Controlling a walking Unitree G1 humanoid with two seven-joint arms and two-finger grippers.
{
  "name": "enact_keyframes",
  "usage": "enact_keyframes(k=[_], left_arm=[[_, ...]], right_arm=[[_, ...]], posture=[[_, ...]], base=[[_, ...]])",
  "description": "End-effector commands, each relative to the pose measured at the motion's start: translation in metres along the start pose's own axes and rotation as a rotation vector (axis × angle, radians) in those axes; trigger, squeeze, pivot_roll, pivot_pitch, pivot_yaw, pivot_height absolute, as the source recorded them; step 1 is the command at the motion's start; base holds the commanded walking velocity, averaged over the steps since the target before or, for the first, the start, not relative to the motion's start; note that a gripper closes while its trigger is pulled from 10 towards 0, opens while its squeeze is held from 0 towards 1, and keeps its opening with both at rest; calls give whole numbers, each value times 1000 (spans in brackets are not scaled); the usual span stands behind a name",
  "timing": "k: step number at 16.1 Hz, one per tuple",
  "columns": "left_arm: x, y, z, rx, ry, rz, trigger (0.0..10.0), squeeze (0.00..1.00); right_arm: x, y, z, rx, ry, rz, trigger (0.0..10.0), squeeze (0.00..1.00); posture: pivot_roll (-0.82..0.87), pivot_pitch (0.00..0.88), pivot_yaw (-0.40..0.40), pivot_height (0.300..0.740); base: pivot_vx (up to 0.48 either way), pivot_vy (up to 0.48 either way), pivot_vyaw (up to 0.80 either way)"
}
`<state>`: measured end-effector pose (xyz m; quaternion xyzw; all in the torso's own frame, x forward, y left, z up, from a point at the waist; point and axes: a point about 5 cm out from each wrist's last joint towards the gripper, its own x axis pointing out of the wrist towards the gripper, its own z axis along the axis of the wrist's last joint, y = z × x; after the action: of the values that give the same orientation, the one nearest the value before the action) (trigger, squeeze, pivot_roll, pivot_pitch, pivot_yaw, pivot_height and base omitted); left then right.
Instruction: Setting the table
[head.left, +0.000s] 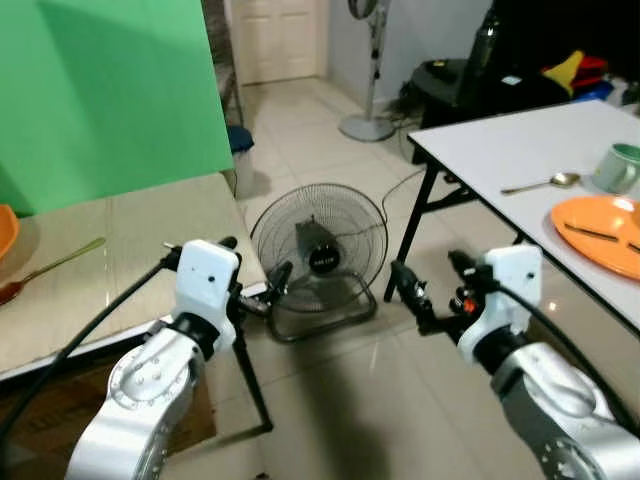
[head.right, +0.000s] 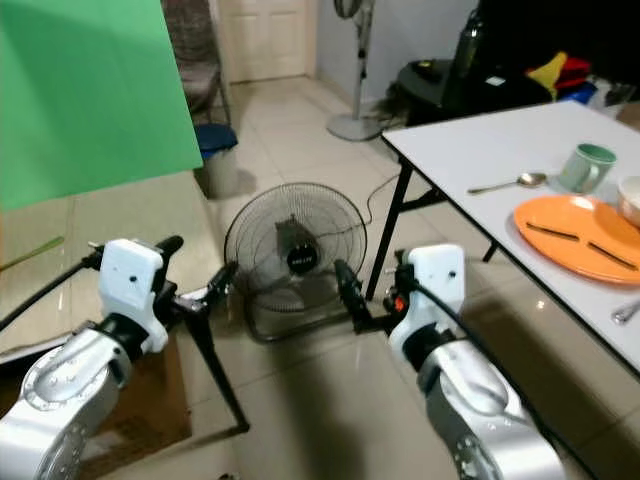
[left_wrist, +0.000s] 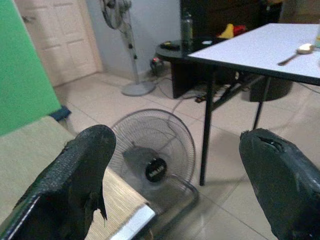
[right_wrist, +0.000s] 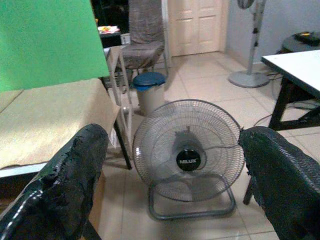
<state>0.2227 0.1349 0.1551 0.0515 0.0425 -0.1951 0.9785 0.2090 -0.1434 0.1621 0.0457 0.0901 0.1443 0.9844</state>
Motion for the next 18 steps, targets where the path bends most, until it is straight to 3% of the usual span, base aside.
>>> enact_keyframes(k=[1, 14, 18], left_arm=[[0, 1, 1, 9, 1, 2, 10000, 0], [-1, 1, 1, 7, 2, 3, 10000, 0], [0, 4, 3, 26, -9, 31, 10000, 0]], right_arm=[[1, 0, 0, 5, 3, 1, 10000, 0], [1, 1, 0, 9, 14, 14, 10000, 0], [2, 0, 1, 14, 10, 5, 10000, 0]], posture=[[82, 0, 36, 740], [85, 0, 32, 740], [85, 0, 34, 740]], base=[[0, 322, 0], [0, 320, 0], [0, 60, 0]])
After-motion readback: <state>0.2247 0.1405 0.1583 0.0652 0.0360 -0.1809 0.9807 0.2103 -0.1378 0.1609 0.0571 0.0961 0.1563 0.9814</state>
